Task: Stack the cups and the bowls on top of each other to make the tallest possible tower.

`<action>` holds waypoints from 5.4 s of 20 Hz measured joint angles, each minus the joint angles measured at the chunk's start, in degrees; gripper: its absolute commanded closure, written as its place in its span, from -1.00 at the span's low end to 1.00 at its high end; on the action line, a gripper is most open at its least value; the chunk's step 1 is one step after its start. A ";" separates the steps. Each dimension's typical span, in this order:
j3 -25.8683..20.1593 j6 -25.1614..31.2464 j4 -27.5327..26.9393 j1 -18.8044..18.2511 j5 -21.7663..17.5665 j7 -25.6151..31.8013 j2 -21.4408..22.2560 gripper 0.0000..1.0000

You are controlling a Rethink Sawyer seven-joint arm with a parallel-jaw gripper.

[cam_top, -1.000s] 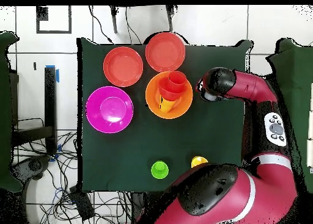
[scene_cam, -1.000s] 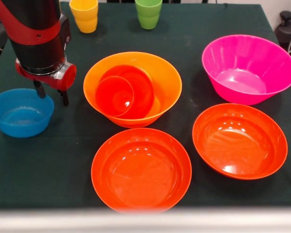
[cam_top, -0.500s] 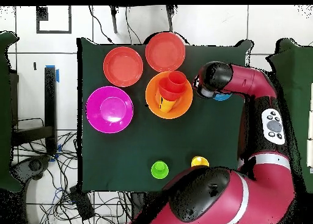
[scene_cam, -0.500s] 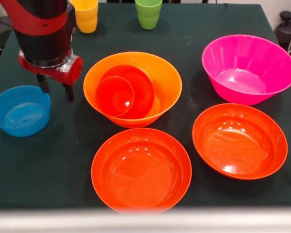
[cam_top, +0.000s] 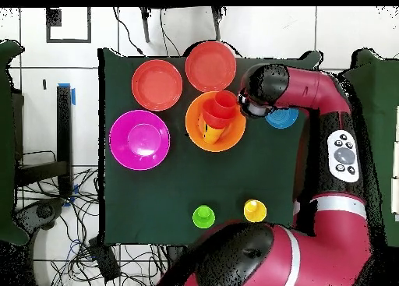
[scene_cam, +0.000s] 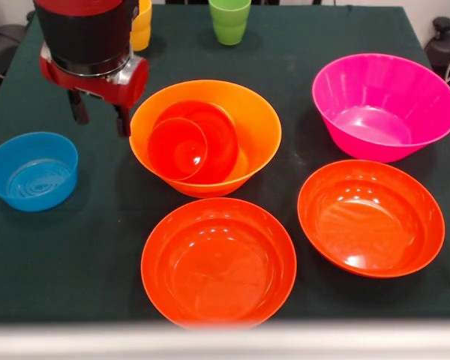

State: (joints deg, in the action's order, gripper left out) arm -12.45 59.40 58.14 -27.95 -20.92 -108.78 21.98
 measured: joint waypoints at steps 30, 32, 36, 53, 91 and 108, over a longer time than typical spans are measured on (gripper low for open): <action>-0.06 8.43 -10.87 5.35 5.32 0.00 -2.12 -1.00; -0.03 8.43 -10.86 5.64 5.47 0.00 -2.14 -1.00; 0.12 8.43 -10.86 6.09 5.99 0.00 -2.30 -1.00; 1.19 8.42 -10.88 6.20 6.83 0.00 -6.07 -1.00; 2.24 10.14 -8.01 6.25 10.37 0.00 -5.19 -1.00; 3.00 13.34 -6.17 6.29 10.70 0.00 -2.41 -1.00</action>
State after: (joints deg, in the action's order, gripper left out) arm -9.45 72.74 51.97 -21.65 -10.22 -108.78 19.57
